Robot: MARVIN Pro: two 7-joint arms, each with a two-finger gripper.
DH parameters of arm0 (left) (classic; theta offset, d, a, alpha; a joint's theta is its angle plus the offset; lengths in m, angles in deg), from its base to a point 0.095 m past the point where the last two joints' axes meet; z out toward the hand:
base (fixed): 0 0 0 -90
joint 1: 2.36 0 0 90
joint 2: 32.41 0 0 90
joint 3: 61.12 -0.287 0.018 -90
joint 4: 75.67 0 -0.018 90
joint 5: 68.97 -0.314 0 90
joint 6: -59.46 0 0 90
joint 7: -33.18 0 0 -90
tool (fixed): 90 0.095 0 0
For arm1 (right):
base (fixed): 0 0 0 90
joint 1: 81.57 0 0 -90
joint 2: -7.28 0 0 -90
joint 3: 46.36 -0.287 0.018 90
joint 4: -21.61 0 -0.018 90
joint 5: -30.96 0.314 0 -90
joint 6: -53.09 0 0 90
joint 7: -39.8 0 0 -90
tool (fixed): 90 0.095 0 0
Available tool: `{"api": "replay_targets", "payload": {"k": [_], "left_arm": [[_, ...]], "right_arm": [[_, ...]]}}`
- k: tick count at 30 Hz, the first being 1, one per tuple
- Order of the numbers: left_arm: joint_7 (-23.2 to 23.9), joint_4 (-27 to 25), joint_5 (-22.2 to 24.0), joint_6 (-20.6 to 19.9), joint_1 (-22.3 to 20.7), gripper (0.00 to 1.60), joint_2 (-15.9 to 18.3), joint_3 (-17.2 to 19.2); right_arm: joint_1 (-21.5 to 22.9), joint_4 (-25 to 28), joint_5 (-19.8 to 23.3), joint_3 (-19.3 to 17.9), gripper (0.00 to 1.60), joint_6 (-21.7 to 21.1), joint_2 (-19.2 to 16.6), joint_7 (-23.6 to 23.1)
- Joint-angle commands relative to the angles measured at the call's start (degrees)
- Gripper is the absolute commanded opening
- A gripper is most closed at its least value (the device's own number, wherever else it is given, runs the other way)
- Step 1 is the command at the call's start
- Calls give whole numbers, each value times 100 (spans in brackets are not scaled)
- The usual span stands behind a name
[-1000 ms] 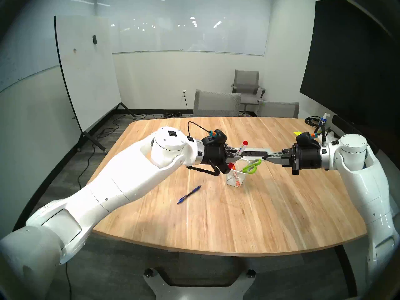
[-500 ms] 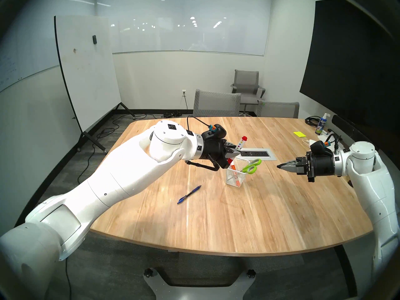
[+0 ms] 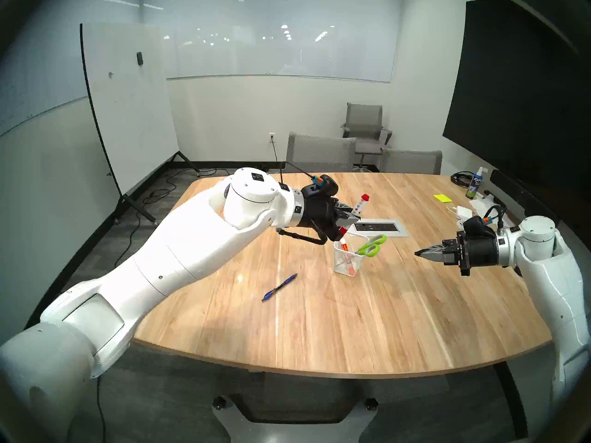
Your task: Place the pen, the marker, and the scissors into the pen holder
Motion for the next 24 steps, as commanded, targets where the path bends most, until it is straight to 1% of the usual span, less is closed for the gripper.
{"api": "replay_targets", "payload": {"k": [1,5,14,24], "left_arm": [[-70,-88,-26,48,-71,0,-23,78],[-82,-73,-39,57,-68,0,-28,62],[-43,188,-93,206,-86,0,-116,-19],[102,678,-124,448,-247,0,-327,-28]], "right_arm": [[79,51,12,-17,0,26,6,2],[80,50,7,-19,0,27,10,-3],[81,49,0,-23,0,26,15,-8],[82,47,-8,-27,0,29,19,-16]]}}
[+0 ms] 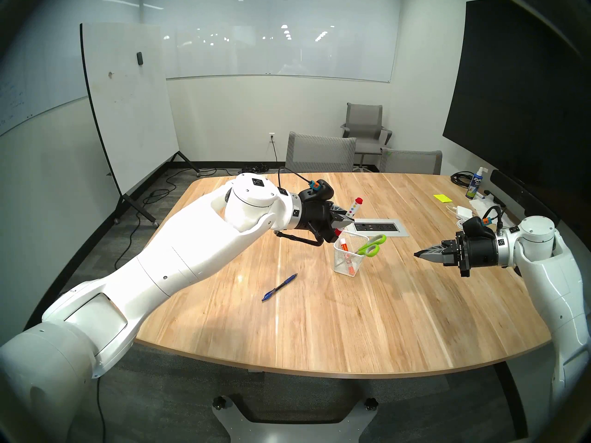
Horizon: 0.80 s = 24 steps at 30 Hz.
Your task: Place the pen, the marker, and the scissors into the pen holder
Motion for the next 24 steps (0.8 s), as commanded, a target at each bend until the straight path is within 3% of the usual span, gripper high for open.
{"api": "replay_targets", "payload": {"k": [1,24], "left_arm": [[73,136,12,198,-232,0,-228,69],[510,1799,-210,647,-829,0,-1136,-145]], "right_arm": [[76,41,24,-33,0,-14,9,23],[75,40,20,-34,0,-8,9,22]]}}
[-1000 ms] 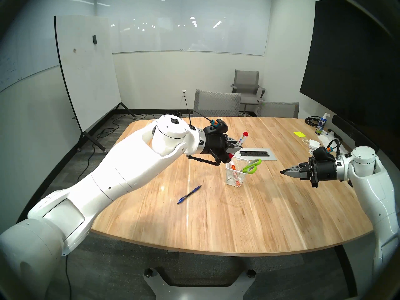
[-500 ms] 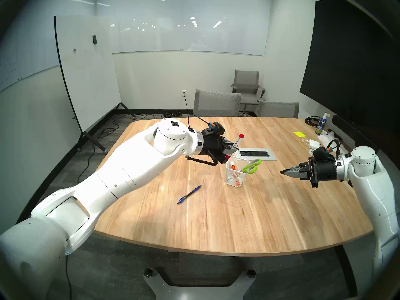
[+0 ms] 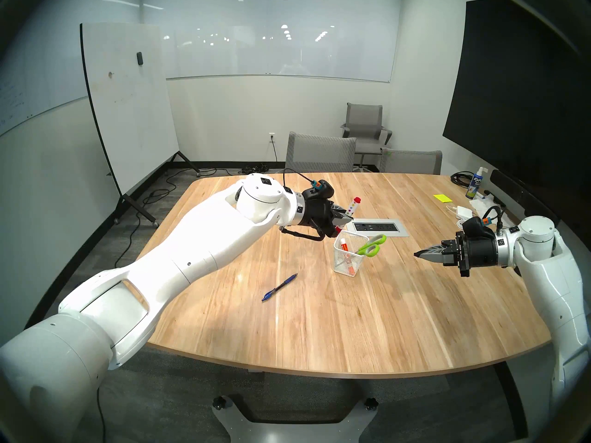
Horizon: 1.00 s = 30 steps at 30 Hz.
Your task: Place the pen, the marker, and the scissors into the pen holder
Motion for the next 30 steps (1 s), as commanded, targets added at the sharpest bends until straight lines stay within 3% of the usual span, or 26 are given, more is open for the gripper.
{"api": "replay_targets", "payload": {"k": [1,14,30], "left_arm": [[92,327,-24,190,-386,0,-466,-3],[321,1002,-44,458,-530,0,-930,-22],[533,1677,92,937,-380,0,-1067,64]], "right_arm": [[73,40,28,-34,0,-15,4,12],[73,40,26,-35,0,-16,5,11],[75,43,27,-37,0,-25,8,13]]}}
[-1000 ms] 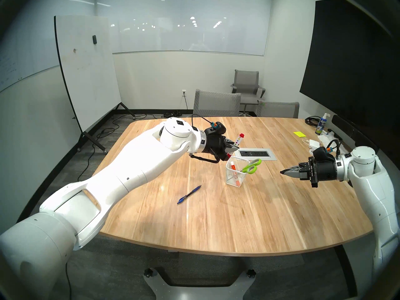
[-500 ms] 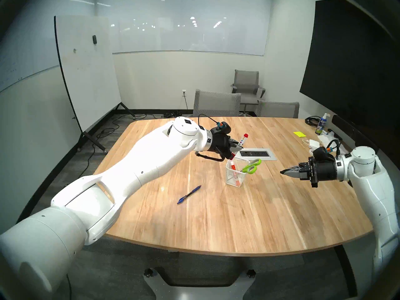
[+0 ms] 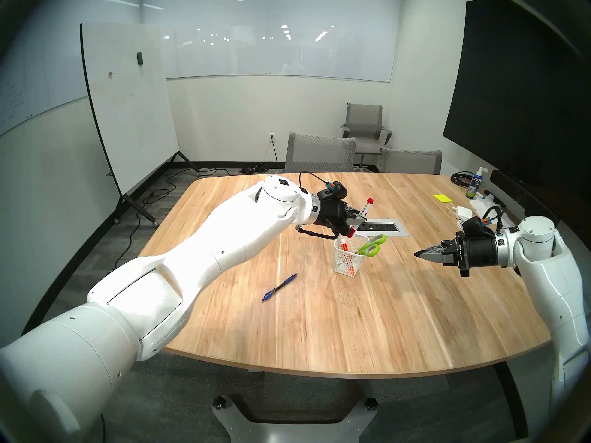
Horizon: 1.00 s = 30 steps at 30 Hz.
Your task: Place the pen, the marker, and the scissors into the pen holder
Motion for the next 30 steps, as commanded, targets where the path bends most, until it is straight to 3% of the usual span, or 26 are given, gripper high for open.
{"api": "replay_targets", "payload": {"k": [1,10,25,26,30], "left_arm": [[45,146,93,268,-47,0,-155,109],[111,493,109,420,-28,0,-257,95],[161,516,124,420,61,0,-287,79],[160,514,123,419,67,0,-287,79],[160,499,121,405,80,0,-283,81]], "right_arm": [[74,43,31,-37,0,-24,3,12],[74,43,29,-38,0,-26,5,11],[73,48,20,-37,0,-26,1,12],[71,51,18,-37,160,-25,-2,12],[70,57,13,-34,160,-15,-8,1]]}}
